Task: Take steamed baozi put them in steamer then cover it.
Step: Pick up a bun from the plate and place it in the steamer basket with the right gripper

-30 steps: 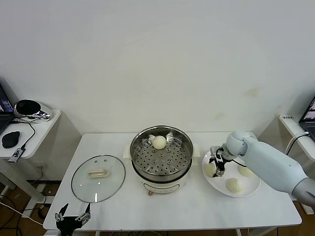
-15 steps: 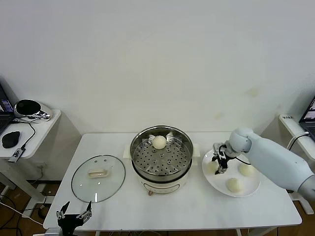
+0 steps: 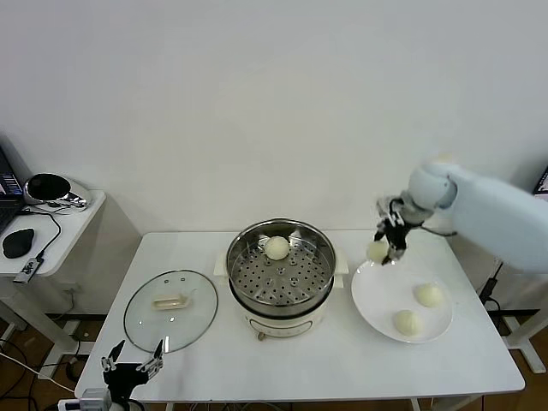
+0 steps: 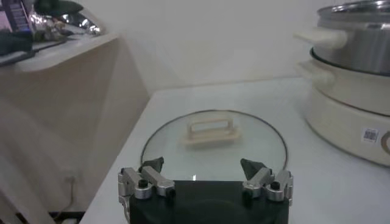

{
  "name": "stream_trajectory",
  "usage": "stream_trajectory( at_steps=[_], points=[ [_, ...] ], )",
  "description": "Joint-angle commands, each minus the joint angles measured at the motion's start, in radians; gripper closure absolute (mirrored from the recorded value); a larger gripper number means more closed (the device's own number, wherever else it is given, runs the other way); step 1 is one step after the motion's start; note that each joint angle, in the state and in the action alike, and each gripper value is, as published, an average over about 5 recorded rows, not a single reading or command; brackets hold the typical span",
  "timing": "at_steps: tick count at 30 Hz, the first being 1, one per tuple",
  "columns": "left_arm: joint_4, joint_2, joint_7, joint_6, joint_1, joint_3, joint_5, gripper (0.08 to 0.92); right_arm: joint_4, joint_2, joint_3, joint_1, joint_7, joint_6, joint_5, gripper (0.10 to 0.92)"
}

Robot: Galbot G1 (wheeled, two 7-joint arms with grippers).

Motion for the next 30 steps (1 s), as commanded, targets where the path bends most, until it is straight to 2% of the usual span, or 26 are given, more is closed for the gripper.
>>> stream_trajectory(
  at_steps=[1, 8, 21, 30],
  points=[
    [-0.059, 0.007, 0.000, 0.001, 0.003, -0.006, -0.017, 0.177, 0.031, 0.152, -0.242, 0.357, -0.096, -0.130, 0.259, 0.414],
    [-0.086, 0.003, -0.005, 0.004, 0.003, -0.021, -0.037, 0.177, -0.013, 0.297, -0.204, 0.298, -0.086, -0.187, 0.293, 0.414],
    [-0.121, 0.002, -0.011, 0.005, 0.026, -0.025, -0.043, 0.177, -0.110, 0.492, -0.106, 0.076, -0.039, -0.222, 0.218, 0.414],
    [-0.124, -0.010, -0.010, 0.009, 0.019, -0.023, -0.052, 0.177, -0.247, 0.611, -0.071, -0.008, -0.028, -0.206, 0.152, 0.414]
  ],
)
